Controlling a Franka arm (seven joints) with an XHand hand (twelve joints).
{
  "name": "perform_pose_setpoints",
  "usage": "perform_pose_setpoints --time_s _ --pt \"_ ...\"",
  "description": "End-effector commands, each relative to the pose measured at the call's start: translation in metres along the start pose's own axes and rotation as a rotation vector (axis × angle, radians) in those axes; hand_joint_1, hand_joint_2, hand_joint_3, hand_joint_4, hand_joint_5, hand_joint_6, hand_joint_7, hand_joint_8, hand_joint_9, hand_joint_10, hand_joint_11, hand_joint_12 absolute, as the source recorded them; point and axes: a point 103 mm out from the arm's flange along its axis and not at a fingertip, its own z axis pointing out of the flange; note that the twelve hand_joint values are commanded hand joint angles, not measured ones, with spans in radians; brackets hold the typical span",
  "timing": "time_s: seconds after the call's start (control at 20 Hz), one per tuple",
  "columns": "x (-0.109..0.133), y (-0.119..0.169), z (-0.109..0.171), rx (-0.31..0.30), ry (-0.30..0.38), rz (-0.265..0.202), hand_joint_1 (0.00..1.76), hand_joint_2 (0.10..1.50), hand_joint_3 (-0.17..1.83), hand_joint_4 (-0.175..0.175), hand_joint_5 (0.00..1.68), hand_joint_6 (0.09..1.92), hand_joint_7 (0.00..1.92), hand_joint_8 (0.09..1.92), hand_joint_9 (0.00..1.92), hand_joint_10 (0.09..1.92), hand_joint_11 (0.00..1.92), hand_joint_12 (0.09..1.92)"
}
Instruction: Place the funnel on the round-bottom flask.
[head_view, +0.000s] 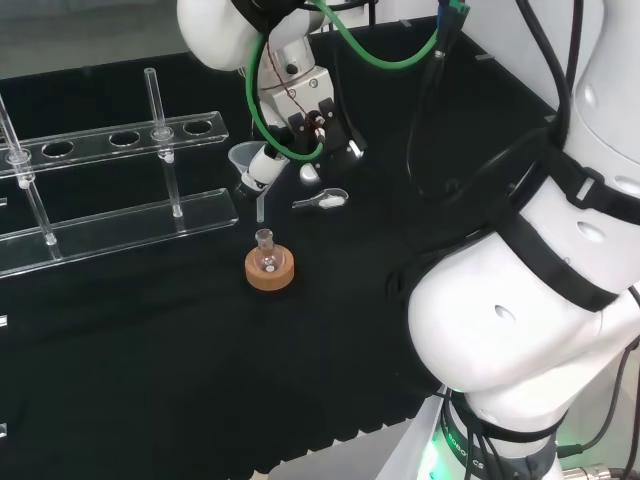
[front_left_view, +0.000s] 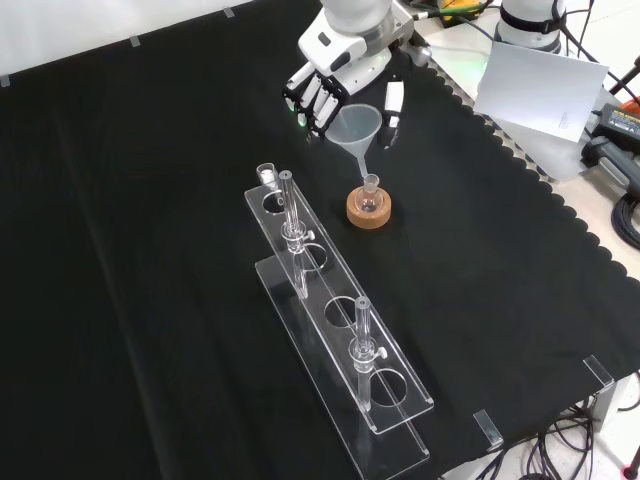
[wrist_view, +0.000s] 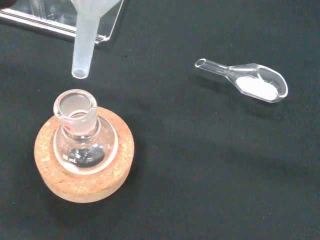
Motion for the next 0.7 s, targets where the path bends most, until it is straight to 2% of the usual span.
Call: perform_pose_setpoints --time_s 0.05,0.7 --pt "-0.0019 0.0011 0.0007 0.006 -0.003 -0.002 0.64 0.81 0.08 0.053 0.76 0.14 0.92 0.39 0.58 0.49 0.0 1.32" --pt "-0.0027 0.0016 0.0086 0.023 -0.004 -0.005 0.64 0.81 0.08 0.053 0.77 0.14 0.92 0.39 0.59 0.49 0.0 1.33"
